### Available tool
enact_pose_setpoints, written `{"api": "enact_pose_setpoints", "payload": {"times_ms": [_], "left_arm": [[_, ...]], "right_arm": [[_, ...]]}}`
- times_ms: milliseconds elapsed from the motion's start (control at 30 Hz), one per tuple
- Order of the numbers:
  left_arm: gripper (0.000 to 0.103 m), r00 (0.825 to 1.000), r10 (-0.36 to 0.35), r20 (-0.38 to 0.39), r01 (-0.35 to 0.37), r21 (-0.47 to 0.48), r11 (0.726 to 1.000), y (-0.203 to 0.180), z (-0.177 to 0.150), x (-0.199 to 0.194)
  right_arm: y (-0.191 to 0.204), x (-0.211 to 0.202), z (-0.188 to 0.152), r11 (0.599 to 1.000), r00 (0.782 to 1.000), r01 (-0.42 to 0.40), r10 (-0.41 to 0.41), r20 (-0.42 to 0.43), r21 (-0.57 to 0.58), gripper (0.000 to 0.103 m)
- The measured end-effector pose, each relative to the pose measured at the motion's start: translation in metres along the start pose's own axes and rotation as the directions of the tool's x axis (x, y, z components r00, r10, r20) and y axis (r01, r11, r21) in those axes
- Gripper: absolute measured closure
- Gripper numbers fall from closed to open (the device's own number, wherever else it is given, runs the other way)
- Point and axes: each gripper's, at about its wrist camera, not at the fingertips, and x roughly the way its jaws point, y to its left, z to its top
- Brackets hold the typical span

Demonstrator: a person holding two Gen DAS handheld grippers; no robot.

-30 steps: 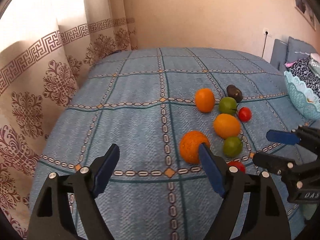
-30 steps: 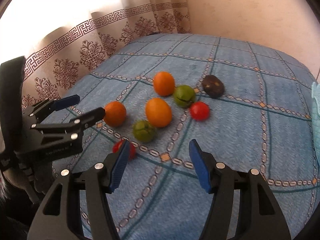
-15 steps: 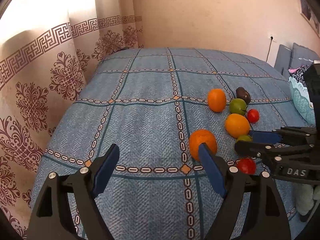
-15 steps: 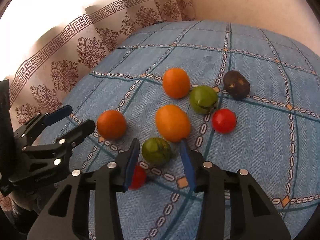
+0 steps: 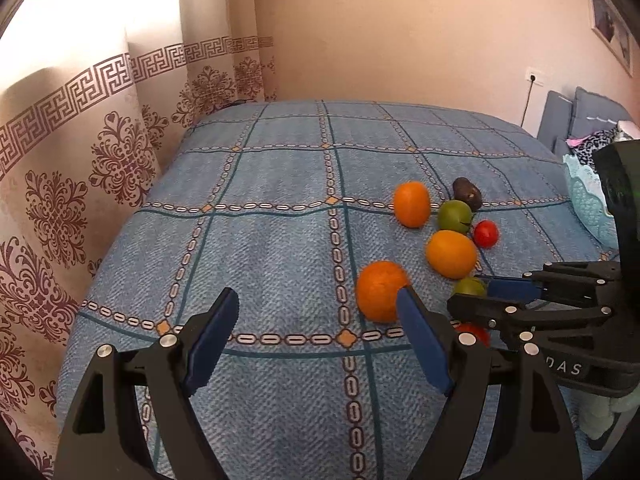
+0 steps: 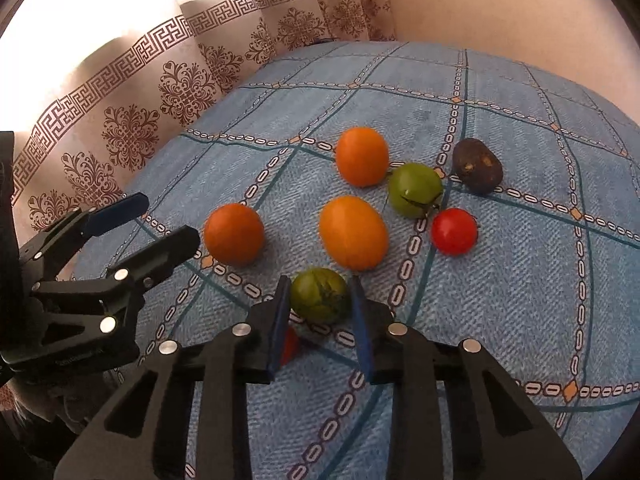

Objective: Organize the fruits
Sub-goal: 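Grasp the large orange with the left tool while the right tool grasps a green tomato, then carry the orange and green tomato in both tools over the blue basket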

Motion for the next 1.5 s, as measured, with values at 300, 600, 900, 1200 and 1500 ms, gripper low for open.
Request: {"api": "enact_pose_setpoints", "payload": {"times_ms": [300,600,900,1200,1500], "left_arm": [[0.024,0.996,-0.066,-0.053,0.066,-0.010,0.998,-0.015,-0.001,0.013],[0.056,0.988,-0.098,-0.118,0.097,-0.022,0.995,-0.027,0.005,0.036],[0.070,0.987,-0.097,-0.129,0.094,-0.034,0.995,-0.027,0.005,0.039],[0.070,0.993,-0.086,-0.079,0.084,-0.032,0.996,-0.034,0.011,0.012],[0.070,0.995,-0.100,-0.009,0.100,-0.008,0.995,-0.055,0.028,-0.018]], "right_arm": [[-0.017,-0.016,-0.003,0.999,0.999,0.022,-0.024,0.044,0.045,0.073],[-0.019,-0.015,-0.007,0.999,0.999,0.017,-0.019,0.049,0.050,0.073],[-0.022,-0.018,-0.010,0.998,0.998,0.016,-0.020,0.065,0.064,0.073],[-0.022,-0.037,-0.007,0.997,0.992,0.024,-0.032,0.123,0.067,0.073],[-0.028,-0.075,-0.006,0.996,0.975,0.049,-0.063,0.214,0.069,0.073]]}}
